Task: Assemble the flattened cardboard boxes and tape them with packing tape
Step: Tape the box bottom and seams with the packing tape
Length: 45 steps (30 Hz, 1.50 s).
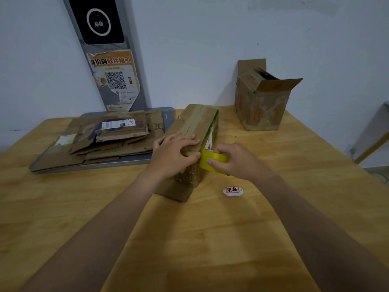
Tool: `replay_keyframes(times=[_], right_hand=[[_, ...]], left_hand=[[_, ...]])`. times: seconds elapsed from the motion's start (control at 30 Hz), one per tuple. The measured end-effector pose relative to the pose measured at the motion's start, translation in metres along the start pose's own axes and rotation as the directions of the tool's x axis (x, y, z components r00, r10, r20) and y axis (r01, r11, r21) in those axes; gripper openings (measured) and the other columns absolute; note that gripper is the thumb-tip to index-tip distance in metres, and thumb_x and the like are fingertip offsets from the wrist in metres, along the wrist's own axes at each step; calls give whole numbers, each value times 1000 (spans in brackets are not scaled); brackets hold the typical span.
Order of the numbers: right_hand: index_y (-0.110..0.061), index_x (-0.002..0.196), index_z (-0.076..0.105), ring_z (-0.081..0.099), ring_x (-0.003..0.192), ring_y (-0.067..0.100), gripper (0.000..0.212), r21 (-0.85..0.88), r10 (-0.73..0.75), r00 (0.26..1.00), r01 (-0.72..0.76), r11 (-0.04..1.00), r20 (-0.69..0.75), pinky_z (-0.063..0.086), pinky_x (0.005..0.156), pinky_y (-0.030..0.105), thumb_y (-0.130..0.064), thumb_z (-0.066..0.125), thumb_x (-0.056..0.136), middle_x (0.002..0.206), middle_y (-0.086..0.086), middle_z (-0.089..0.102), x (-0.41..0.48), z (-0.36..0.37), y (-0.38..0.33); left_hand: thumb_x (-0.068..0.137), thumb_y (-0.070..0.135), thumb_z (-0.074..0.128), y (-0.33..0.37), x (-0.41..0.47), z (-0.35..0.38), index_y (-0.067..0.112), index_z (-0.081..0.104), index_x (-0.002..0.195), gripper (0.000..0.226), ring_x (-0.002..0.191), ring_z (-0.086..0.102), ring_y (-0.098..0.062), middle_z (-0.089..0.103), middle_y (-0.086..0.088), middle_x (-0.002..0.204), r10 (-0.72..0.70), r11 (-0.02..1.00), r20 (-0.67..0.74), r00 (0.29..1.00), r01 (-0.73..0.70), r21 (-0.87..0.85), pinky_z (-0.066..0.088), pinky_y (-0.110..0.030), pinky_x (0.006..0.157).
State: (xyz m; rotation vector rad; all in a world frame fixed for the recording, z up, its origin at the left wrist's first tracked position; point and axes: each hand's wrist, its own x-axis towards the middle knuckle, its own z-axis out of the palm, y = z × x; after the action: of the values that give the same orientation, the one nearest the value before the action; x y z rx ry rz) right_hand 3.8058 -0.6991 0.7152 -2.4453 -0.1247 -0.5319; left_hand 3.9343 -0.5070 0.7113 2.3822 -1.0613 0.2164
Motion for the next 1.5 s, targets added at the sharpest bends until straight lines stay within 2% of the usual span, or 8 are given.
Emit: replay_keyframes(times=[0.33, 0.67, 0.83, 1.07, 1.17, 1.27, 1.37, 1.5], right_hand=[[-16, 65, 56, 51, 52, 24, 34, -22, 0, 998, -1, 1000, -59, 37, 51, 39, -25, 79, 88, 55, 5, 54, -16, -18, 18], [-23, 69, 59, 54, 69, 19, 41, -319, 138, 989, -148, 936, -53, 36, 53, 33, -58, 60, 89, 64, -4, 56, 18, 5, 1], [-24, 65, 52, 53, 68, 22, 38, -398, 143, 989, -140, 907, -20, 29, 50, 31, -51, 60, 91, 65, -5, 54, 33, 14, -13], [-29, 95, 57, 58, 76, 21, 20, -388, 224, 974, -221, 895, -36, 46, 60, 36, -48, 62, 94, 77, -6, 56, 32, 16, -24], [-40, 148, 33, 56, 89, 19, 66, -314, 152, 988, -137, 939, 23, 50, 68, 39, -32, 69, 93, 99, -7, 55, 39, 16, -25], [-44, 149, 43, 48, 122, 27, 66, -413, 70, 994, -28, 910, 86, 50, 96, 45, -22, 71, 93, 142, 0, 40, 48, 13, -25], [-38, 145, 54, 35, 137, 28, 59, -433, 0, 974, 101, 895, 228, 40, 109, 47, -12, 68, 94, 159, -3, 38, 55, 14, -24], [-34, 147, 52, 40, 140, 22, 60, -386, 12, 964, 94, 918, 264, 40, 108, 41, -9, 67, 95, 153, -6, 48, 56, 16, -27]], left_hand=[[75, 67, 51, 5, -3, 8, 50, 67, 124, 54, 143, 38, -5, 56, 30, 141, -4, 999, -128, 992, -2, -46, 20, -46, 115], [74, 71, 50, 10, -4, 11, 45, 70, 121, 57, 140, 44, -7, 61, 26, 137, -18, 999, -184, 983, 13, -29, 25, -45, 112], [88, 69, 49, -1, -4, 2, 48, 62, 133, 51, 147, 33, -4, 50, 28, 149, 23, 999, -43, 999, -24, -22, 17, -38, 110], [99, 26, 64, -13, -14, -25, 50, 65, 123, 33, 112, 49, 25, 58, 33, 125, -140, 846, -31, 990, 103, -524, 49, -24, 95], [96, 17, 66, -32, -27, -28, 35, 57, 137, 46, 129, 51, -3, 55, 16, 137, -406, 807, -188, 894, 254, -533, 52, -34, 101], [96, 27, 65, -52, -46, -26, 20, 36, 153, 65, 135, 48, -31, 46, -7, 151, -713, 616, 63, 699, 666, -422, 48, -47, 106], [96, 38, 66, -50, -67, -16, 17, 29, 158, 76, 140, 43, -36, 38, -12, 159, -735, 457, 380, 562, 824, -335, 43, -41, 96], [94, 34, 71, -39, -69, -6, 15, 40, 146, 64, 131, 47, -32, 49, -12, 147, -736, 354, 397, 548, 812, -465, 42, -42, 95]])
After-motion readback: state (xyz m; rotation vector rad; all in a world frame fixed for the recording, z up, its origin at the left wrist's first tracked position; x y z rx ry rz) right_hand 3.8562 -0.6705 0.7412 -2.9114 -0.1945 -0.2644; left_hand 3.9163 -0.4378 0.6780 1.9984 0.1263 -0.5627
